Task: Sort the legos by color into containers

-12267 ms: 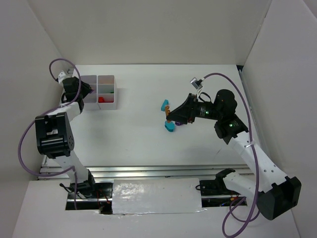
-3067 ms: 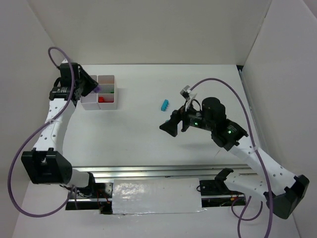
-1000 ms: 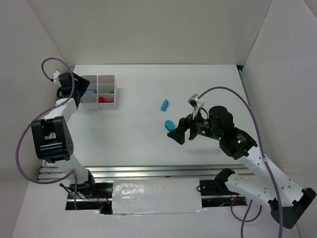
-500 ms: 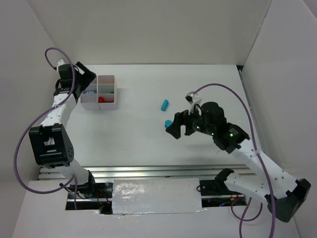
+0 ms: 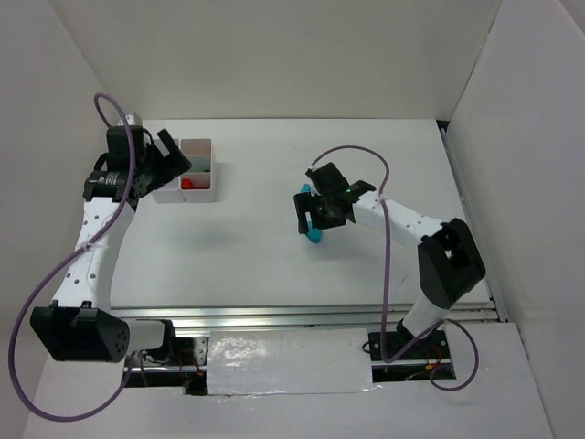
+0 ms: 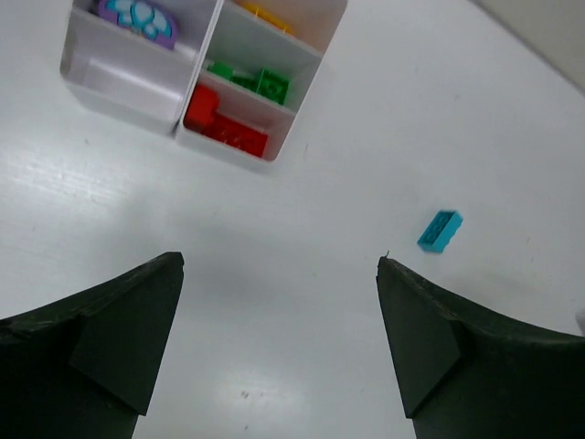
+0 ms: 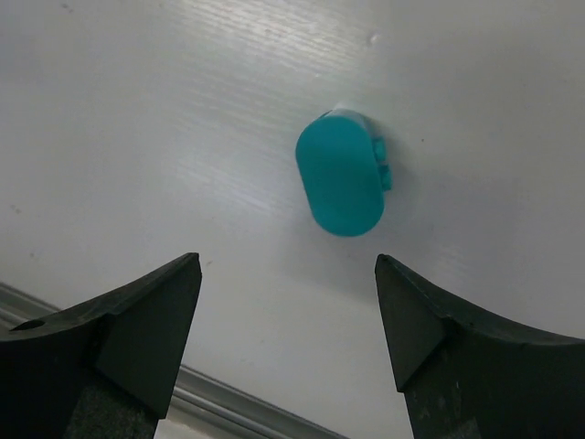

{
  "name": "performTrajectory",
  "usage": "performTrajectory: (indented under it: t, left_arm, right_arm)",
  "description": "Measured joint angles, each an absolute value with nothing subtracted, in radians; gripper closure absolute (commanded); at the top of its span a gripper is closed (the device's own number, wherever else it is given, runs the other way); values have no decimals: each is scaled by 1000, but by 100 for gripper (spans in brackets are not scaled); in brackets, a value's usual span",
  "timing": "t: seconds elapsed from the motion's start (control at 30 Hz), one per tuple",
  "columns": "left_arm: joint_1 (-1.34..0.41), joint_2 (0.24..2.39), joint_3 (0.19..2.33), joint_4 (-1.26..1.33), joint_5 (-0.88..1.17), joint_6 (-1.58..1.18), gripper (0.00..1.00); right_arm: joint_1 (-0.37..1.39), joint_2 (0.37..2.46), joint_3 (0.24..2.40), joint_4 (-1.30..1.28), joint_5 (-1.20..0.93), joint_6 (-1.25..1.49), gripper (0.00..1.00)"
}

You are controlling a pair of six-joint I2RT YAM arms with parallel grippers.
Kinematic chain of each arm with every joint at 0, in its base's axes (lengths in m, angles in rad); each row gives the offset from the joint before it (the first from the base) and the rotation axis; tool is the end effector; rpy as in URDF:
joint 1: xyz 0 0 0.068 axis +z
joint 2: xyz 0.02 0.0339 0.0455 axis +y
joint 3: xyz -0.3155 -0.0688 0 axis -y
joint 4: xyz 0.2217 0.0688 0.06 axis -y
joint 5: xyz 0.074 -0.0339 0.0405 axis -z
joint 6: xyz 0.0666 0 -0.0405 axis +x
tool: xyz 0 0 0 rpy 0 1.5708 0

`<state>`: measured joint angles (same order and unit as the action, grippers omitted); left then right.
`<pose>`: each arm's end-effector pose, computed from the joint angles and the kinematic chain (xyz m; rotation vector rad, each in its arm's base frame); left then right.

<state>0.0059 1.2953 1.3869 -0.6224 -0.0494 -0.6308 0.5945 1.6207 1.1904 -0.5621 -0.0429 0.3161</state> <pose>0.2706 0.0049 0.4260 -0.6912 2.0015 -0.3229 0.2793 0.1923 0.2730 -0.3791 2.5854 0.3922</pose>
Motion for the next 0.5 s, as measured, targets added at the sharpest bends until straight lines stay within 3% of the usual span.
performTrajectory:
  t: [0.43,0.47,0.5]
  left_arm:
    - [6,1203,1237,-790,68,-514,1]
    - [6,1199,1237,-793,71,-502,0]
    - [6,1194,1237,-795,76,-497,0]
  right_arm:
    - [551,1883,1281,-553,-15,279,25]
    - [551,1893,1282,-554,-15,278,27]
    - [553,1907,1285,-553,-16,275,38]
